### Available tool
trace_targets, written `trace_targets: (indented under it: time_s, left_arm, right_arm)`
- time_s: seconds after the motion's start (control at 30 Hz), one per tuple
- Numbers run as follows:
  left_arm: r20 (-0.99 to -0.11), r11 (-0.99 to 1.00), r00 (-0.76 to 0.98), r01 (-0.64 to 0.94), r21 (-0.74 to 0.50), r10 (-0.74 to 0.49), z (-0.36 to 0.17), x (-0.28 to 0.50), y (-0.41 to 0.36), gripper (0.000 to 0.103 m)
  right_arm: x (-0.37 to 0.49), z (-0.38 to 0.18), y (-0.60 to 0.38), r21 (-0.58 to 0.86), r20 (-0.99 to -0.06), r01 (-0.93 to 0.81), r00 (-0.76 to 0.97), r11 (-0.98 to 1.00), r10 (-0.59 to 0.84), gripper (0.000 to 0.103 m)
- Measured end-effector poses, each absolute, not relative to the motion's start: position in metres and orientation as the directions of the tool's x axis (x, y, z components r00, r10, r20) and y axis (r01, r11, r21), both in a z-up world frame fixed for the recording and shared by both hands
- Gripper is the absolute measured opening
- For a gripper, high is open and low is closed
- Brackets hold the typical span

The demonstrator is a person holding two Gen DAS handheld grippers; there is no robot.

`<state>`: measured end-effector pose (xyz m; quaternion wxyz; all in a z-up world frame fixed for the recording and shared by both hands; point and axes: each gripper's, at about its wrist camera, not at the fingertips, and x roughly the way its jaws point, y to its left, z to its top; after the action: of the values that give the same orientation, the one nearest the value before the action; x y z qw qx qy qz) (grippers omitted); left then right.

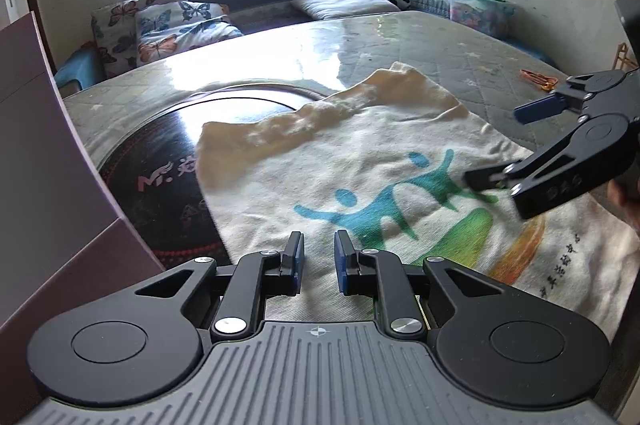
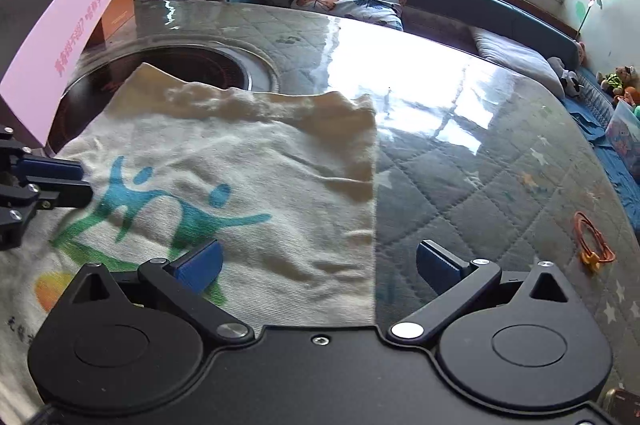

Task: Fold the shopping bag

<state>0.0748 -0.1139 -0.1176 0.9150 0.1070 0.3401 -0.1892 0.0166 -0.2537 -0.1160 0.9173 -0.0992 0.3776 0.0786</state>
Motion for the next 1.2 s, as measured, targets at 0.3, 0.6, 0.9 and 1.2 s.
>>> trace_targets:
  time_s: [0.3,0.6,0.9,1.2]
  left_arm:
    - [-0.659,0.912,0.714,0.398,0.105,-0.236,-0.119,0.072,-0.102,0.015]
    - [-0.656,0.923,0.724,0.369,0.11,-0.211,-0.12,0.067,-0.089,0.016]
    - [-0.653,0.932,0.728,0.35,0.092,-0.209,-0.116,0.061,-0.085,0.016]
    - [-0.659,0.925,0.725,0.36,0.117,-0.199,-0.112,0.046,-0.077,0.016]
  right_arm:
    - [0.019,-0.118,-0.285,-0.177,-0.704,-0.146,0.71,0.973,-0.021,0.103]
    - [0.019,-0.12,-0.3,-0.214,-0.685,-0.058,0.721,0.975,-0.107,0.103]
    - [0.015,-0.11,-0.296,-0.131,-0.677,-0.095,0.736,0.987,-0.019,0.103]
    - [0.021,-0.119,-0.288,-0.177,-0.696,-0.115,0.717,0.977,-0.042,0.103]
